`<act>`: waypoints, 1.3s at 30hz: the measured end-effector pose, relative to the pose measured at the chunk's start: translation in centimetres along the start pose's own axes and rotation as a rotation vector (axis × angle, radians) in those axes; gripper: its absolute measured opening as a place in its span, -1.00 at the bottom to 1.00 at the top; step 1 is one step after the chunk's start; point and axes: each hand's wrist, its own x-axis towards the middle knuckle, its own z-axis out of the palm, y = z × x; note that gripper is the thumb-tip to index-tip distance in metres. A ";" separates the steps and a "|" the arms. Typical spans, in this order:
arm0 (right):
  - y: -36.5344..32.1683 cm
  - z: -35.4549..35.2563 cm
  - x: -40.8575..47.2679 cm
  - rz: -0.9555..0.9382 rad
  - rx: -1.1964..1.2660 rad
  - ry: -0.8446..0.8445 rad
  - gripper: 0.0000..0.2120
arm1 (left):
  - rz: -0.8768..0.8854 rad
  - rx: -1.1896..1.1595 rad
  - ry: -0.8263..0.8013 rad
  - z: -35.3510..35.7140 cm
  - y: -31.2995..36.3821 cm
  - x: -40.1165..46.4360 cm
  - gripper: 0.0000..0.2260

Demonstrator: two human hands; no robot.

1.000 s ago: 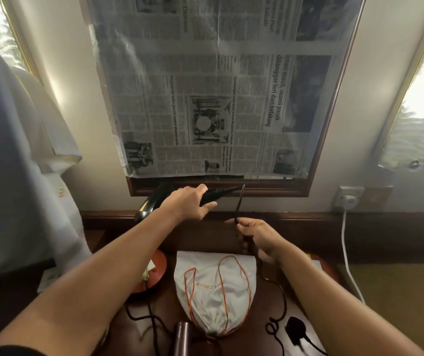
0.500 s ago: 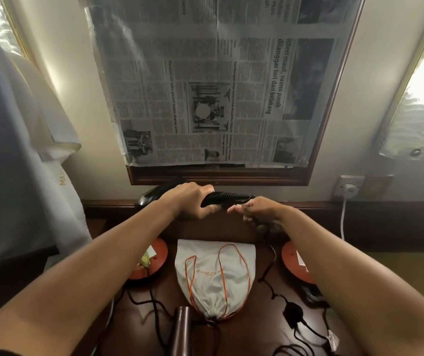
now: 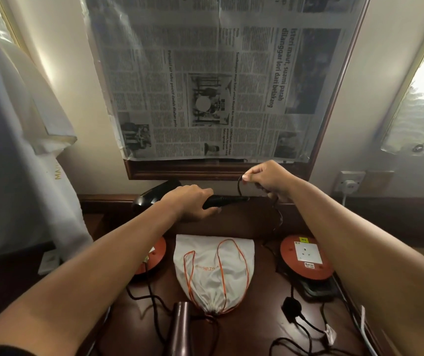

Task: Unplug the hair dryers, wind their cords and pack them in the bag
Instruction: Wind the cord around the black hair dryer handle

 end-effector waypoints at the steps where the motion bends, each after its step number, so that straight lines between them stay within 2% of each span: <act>1: -0.3 0.1 -0.1 -0.012 0.013 0.020 -0.81 | -0.017 -0.025 0.001 0.1 0.0 0.2 -0.62; 9: -0.3 2.2 -2.3 -0.094 0.070 0.074 -0.75 | -0.123 -0.094 0.019 -0.1 -1.5 0.7 -0.63; 20: 4.0 6.6 -3.5 0.125 0.418 -0.049 -0.70 | -0.135 -0.179 0.019 -1.7 -2.7 0.6 -0.64; 24: 5.0 7.7 -3.4 0.130 0.313 -0.031 -0.73 | -0.103 -0.133 -0.001 -1.7 -2.4 0.2 -0.50; 30: 4.5 7.5 -3.2 0.130 0.294 -0.044 -0.74 | -0.027 -0.171 -0.070 -1.5 -1.8 0.0 -0.56; 35: 4.0 5.6 -1.8 0.168 0.083 -0.060 -0.68 | -0.007 -0.163 -0.111 -1.3 -1.4 -0.1 -0.60; 39: 2.7 3.4 -0.8 0.105 -0.150 -0.053 -0.75 | -0.015 -0.137 -0.112 -1.0 -0.7 -0.2 -0.70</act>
